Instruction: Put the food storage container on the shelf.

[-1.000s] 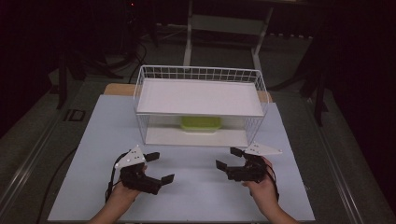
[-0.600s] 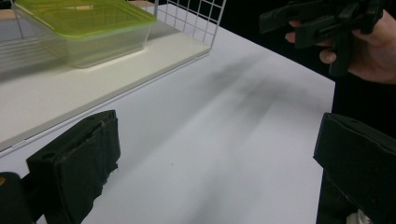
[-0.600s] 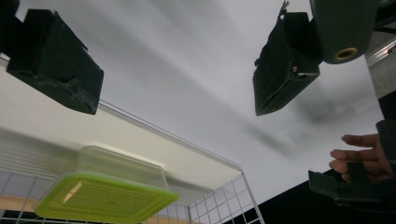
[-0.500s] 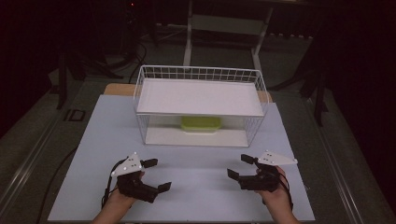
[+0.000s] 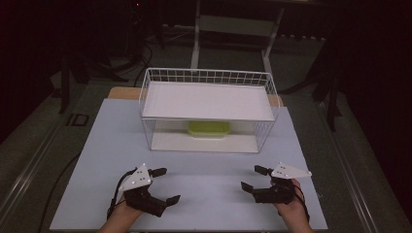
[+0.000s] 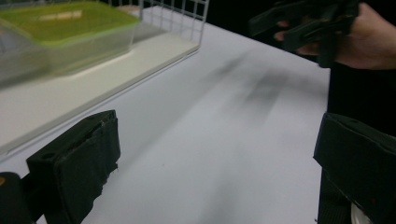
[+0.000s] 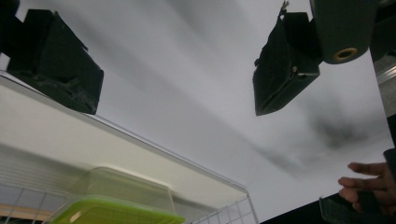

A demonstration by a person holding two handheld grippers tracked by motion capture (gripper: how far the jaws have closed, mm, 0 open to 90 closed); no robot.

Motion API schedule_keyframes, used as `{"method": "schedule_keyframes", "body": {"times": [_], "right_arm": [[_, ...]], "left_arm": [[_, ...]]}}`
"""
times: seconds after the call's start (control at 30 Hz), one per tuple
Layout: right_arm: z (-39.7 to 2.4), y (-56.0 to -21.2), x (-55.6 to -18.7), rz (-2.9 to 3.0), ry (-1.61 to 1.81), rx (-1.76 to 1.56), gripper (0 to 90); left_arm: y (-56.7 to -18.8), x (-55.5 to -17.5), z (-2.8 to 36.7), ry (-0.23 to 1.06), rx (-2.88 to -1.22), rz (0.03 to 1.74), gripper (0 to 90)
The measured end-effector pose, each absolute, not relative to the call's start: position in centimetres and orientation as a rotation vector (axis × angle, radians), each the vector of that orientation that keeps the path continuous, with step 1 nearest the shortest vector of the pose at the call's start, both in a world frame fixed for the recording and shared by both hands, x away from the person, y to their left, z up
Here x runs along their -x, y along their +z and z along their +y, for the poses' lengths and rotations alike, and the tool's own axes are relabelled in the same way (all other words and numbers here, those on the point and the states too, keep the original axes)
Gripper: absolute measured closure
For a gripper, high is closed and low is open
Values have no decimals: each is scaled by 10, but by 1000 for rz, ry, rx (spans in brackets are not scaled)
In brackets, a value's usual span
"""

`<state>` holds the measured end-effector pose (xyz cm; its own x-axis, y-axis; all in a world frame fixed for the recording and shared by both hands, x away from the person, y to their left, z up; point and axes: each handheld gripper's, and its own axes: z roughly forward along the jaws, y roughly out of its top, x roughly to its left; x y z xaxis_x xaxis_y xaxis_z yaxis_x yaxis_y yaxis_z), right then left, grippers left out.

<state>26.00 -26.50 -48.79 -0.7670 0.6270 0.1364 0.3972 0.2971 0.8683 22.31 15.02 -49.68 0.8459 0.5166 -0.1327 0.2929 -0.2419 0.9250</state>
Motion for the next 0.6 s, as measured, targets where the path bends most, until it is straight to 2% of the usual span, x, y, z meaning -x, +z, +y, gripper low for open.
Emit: {"method": "schedule_keyframes", "body": {"times": [0.6], "right_arm": [[-273,-497,-267,2362,1411,-940,161]], "left_arm": [[-510,-231,157,276,-1881,728,10]]}}
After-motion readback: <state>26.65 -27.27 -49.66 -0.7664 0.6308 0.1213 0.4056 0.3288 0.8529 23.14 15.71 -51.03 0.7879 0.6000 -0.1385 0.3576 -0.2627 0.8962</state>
